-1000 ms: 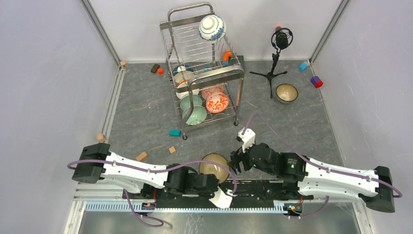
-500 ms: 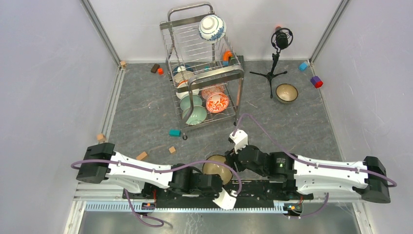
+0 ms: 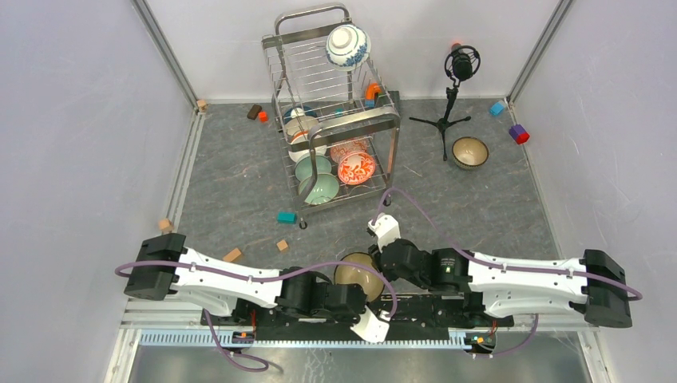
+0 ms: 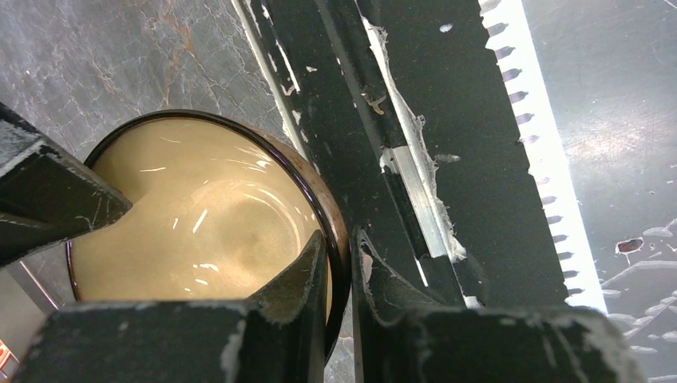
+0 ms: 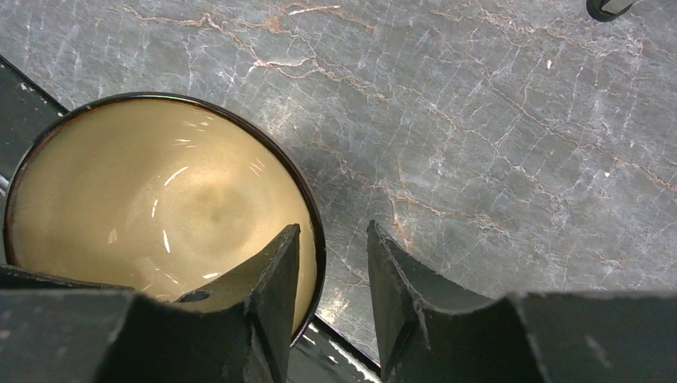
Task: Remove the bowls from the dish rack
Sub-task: Place the bowl at the center of the board.
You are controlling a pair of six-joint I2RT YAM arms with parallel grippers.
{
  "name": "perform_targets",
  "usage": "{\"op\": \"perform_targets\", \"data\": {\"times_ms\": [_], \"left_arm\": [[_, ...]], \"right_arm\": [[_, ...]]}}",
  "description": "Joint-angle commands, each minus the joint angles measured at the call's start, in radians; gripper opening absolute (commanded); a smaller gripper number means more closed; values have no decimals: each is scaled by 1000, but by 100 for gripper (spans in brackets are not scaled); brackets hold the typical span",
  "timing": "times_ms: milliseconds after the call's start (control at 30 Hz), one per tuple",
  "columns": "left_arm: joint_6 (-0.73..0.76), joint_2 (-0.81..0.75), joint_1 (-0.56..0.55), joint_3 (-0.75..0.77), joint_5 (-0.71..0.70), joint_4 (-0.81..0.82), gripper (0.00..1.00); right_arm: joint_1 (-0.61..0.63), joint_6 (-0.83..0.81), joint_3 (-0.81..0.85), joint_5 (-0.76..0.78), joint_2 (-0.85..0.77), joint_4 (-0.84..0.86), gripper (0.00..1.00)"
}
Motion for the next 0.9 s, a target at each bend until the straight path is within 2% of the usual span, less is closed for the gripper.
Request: {"op": "perform_targets", "data": {"times_ms": [0,333,533,700,800,867], "left_arm": [[12,-51,3,42,-14,84,2],[-6,-76,4,7,-3,114,2],[-30,-73,4,-2,-15,133,2],[-62,-67,4,-13,-54,140,3],[-93,-60,4,-21,-70,139,16],[-105,-53,5,-25,-78,137,30]], "right_arm": [[4,1,8,5,23,37,42],[4,4,-22,-49,50,71,28],[4,2,-19,-69,43,71,0],[5,11,-14,-47,-4,52,0],[4,21,-22,-25,-33,48,0],[4,25,-27,-19,-47,49,0]]}}
